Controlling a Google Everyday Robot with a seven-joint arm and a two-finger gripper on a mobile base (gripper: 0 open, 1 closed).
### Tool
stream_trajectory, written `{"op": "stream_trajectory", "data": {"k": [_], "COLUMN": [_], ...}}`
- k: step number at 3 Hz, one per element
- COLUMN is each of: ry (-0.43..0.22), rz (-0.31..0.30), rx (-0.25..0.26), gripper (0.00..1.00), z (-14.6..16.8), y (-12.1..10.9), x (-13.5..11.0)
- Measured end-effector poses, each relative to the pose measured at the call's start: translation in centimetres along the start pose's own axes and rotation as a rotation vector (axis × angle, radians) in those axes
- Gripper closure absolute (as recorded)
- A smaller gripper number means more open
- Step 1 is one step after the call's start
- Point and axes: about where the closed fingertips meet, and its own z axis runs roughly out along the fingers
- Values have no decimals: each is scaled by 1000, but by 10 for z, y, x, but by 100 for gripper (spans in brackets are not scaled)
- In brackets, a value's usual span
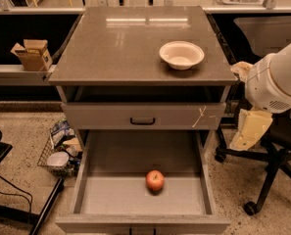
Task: Pick apple from middle drawer and place on counter
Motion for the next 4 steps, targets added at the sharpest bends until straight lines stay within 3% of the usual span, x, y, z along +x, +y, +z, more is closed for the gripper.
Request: {"op": "stream_trajectory", "data": {"k": [1, 3, 4], "ry": [-61, -215, -253], "rz": [21, 52, 77], "rx": [-29, -160, -151], "gripper": [0, 0, 0], "z": [46, 205, 275], "y": [18, 117, 126], "x": [-6, -25, -29]}}
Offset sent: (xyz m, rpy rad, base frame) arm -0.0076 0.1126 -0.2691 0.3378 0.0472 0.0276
